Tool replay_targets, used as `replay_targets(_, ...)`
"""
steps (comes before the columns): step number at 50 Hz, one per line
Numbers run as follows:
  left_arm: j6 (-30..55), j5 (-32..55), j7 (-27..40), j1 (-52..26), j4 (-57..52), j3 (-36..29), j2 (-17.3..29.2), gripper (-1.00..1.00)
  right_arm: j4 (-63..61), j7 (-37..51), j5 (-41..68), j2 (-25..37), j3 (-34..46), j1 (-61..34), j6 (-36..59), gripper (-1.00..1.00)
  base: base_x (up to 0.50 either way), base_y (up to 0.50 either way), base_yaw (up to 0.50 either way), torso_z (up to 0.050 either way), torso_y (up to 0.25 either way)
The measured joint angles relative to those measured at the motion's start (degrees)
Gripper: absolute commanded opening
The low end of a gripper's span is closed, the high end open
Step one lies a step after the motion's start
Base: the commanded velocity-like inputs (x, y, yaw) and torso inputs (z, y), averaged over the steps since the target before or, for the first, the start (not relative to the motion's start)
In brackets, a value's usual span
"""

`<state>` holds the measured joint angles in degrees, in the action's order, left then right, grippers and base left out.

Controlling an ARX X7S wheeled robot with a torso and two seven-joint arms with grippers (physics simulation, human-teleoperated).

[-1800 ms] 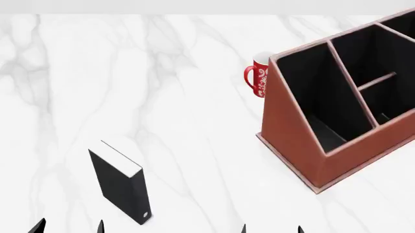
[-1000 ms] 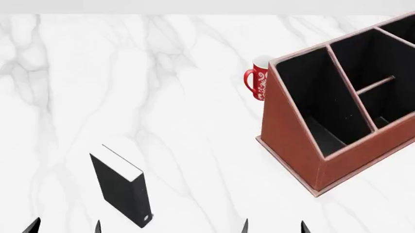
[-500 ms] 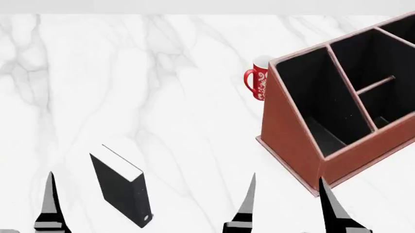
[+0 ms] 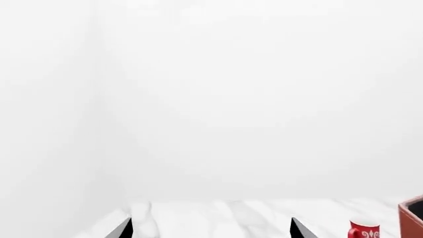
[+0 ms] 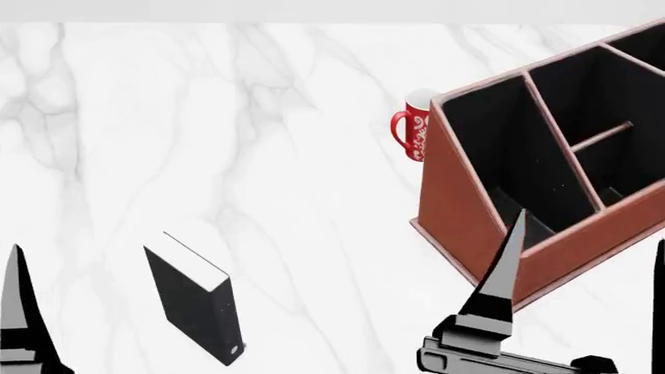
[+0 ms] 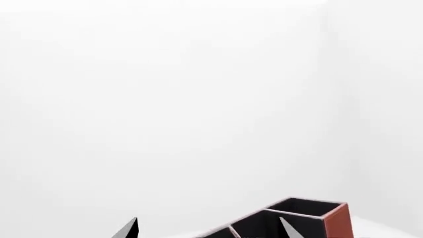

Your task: Pick up the book and place it in the left compartment of the caddy.

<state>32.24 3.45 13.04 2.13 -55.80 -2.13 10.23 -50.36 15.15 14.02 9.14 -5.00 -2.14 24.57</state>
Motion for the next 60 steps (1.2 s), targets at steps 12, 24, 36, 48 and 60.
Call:
replay_targets(12, 1.1, 4.5, 6.7, -0.5, -3.3, -1.4, 5.4, 1.0, -3.9, 2.2, 2.4, 1.4, -4.6, -0.2, 2.1, 1.0, 0.0, 0.0, 0.0, 0.0, 0.0)
replay_targets(24, 0.3, 9.7, 14.8, -1.3, -4.0, -4.3, 11.8, 1.0, -5.0, 3.7, 3.9, 2.2, -6.8, -0.1, 2.6, 1.0, 0.0, 0.0, 0.0, 0.0, 0.0)
replay_targets(36, -0.5, 12.2, 18.7, -1.6, -4.1, -6.0, 15.0, 1.0, -5.1, 4.2, 4.4, 2.9, -6.9, 0.3, 1.9, 1.0, 0.26, 0.0, 0.0, 0.0, 0.0)
replay_targets(48, -1.4, 13.5, 20.5, -1.9, -3.6, -7.1, 16.6, 1.0, -4.9, 4.5, 4.5, 3.5, -6.1, 0.3, 1.3, 1.0, 0.5, 0.0, 0.0, 0.0, 0.0)
replay_targets(60, -1.6, 14.4, 21.9, -2.2, -3.7, -7.8, 17.7, 1.0, -4.7, 4.9, 4.8, 4.1, -5.4, 0.5, 0.9, 1.0, 0.5, 0.0, 0.0, 0.0, 0.001)
